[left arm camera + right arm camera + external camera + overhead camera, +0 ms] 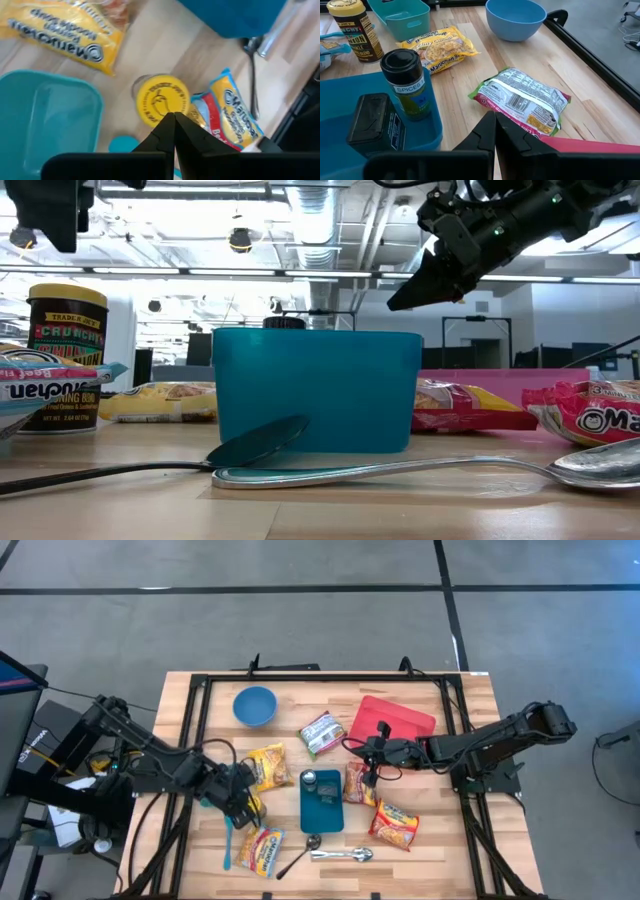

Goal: Pick & Place Food Item
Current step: Put the yellow seasoning bottle into the blue bin

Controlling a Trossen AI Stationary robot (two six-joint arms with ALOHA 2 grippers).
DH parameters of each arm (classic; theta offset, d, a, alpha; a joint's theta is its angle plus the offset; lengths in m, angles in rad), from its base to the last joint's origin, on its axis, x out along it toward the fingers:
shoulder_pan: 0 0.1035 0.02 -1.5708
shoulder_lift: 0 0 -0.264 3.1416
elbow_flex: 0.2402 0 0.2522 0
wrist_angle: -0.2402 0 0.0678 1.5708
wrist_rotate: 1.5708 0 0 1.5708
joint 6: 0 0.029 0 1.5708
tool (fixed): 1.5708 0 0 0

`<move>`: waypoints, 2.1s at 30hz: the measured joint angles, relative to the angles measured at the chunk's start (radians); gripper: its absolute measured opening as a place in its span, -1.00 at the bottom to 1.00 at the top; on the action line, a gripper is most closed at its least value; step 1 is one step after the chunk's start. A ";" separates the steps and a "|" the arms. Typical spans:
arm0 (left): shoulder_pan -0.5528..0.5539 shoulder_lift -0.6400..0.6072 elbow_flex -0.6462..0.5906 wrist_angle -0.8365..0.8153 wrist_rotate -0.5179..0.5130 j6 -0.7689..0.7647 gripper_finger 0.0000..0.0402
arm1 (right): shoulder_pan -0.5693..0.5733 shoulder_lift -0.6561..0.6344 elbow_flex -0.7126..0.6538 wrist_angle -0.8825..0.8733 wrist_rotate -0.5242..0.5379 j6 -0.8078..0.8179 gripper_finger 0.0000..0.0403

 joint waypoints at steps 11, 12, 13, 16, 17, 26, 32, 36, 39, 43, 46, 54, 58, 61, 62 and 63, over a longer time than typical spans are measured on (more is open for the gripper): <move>0.025 0.076 0.019 0.028 0.062 -0.025 -1.00 | 0.000 0.000 0.000 0.001 0.000 0.000 -1.00; 0.025 0.094 0.031 0.020 0.071 -0.023 -1.00 | 0.000 0.000 0.000 0.003 0.000 0.000 -1.00; 0.024 0.110 0.047 0.012 0.083 -0.020 -1.00 | 0.000 0.000 0.000 0.003 0.000 0.000 -1.00; 0.018 0.155 0.103 -0.023 0.087 0.011 -1.00 | 0.000 0.000 0.000 0.001 0.000 0.000 -1.00; 0.018 0.167 0.120 -0.040 0.087 0.021 -1.00 | 0.000 0.000 0.000 0.000 0.000 0.000 -1.00; 0.018 0.183 0.146 -0.094 0.082 0.030 -1.00 | 0.000 0.000 0.000 -0.001 0.000 0.000 -1.00; 0.018 0.179 0.145 -0.092 0.079 0.041 -1.00 | 0.000 0.000 0.000 -0.001 0.000 0.000 -1.00; 0.018 0.179 0.145 -0.090 0.079 0.122 -1.00 | 0.000 0.000 0.000 -0.001 0.000 0.000 -1.00; 0.022 0.179 0.145 -0.090 0.079 0.137 -1.00 | 0.000 0.000 0.000 -0.001 0.000 0.000 -1.00; 0.035 0.179 0.145 -0.090 0.079 0.138 -1.00 | 0.000 0.000 0.000 -0.001 0.000 0.000 -1.00; 0.046 0.179 0.145 -0.090 0.079 0.139 -0.98 | 0.000 0.000 0.000 -0.001 0.000 0.000 -1.00; 0.065 0.179 0.145 -0.094 0.079 0.139 -0.63 | 0.000 0.000 0.000 -0.001 0.000 0.000 -1.00; 0.065 0.179 0.145 -0.094 0.079 0.139 -0.33 | 0.000 0.000 0.000 -0.001 0.000 0.000 -1.00; 0.065 0.179 0.145 -0.094 0.079 0.139 -0.09 | 0.000 0.000 0.000 -0.001 0.000 0.000 -1.00; 0.065 0.179 0.145 -0.094 0.079 0.139 -0.01 | 0.000 0.000 0.000 -0.001 0.000 0.000 -1.00; 0.065 0.179 0.145 -0.094 0.079 0.139 0.06 | 0.000 0.000 0.000 -0.001 0.000 0.000 -1.00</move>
